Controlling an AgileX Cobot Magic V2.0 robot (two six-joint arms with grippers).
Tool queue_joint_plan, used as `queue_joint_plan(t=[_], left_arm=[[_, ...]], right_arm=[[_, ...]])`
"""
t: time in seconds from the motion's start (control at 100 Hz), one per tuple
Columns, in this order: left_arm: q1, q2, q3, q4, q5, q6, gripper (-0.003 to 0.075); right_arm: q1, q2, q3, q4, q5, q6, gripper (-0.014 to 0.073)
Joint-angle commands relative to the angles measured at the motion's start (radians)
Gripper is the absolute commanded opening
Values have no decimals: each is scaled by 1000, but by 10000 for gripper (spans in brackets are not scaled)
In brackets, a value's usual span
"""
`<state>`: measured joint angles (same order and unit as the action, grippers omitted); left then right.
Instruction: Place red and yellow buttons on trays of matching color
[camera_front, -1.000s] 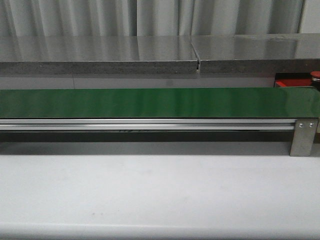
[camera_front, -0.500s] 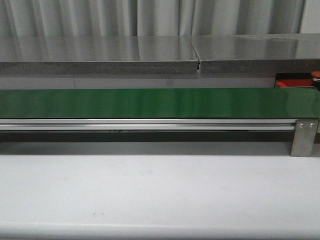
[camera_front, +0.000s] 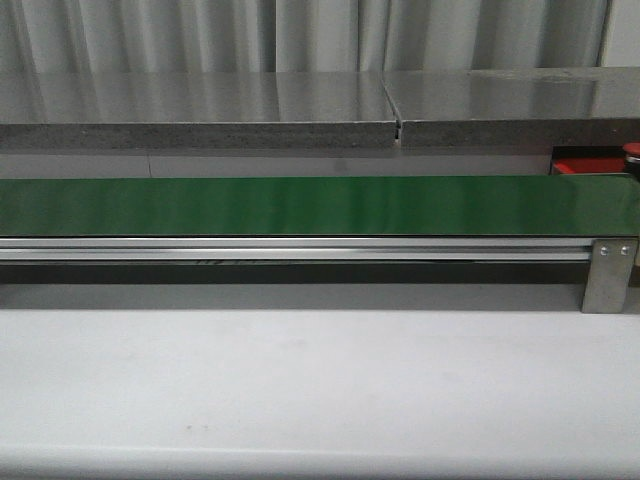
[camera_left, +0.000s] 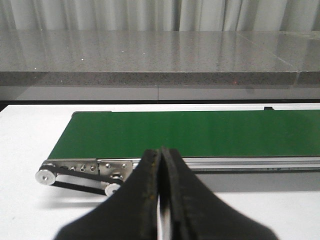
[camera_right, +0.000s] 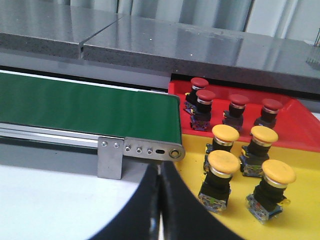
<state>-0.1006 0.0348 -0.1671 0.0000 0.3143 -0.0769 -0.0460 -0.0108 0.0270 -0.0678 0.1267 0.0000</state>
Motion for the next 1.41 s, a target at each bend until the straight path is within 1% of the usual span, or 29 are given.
queue_joint_plan(t=[0.0,0.04,0.18,0.33,0.47,1.4], left_arm=[[3,-48,17,33,-82,-49,-20],[3,-75,41,33,-82,-49,-20],[3,-68,101,41,-120,-49,-20],[3,-68,160,51,-224,-49,-20],[3,-68,196,56,-284,-49,-20],[3,-68,196,60,-285,-49,-20]], right_arm=[[2,-18,-23,-13,-84,0,-68],[2,-18,-23,-13,-84,0,-68],[2,-18,-23,-13,-83,0,-68],[2,-18,-23,-13,-83,0,-68],[2,-18,-23,-13,-83,0,-68],[2,-18,-23,-13,-83,0,-68]])
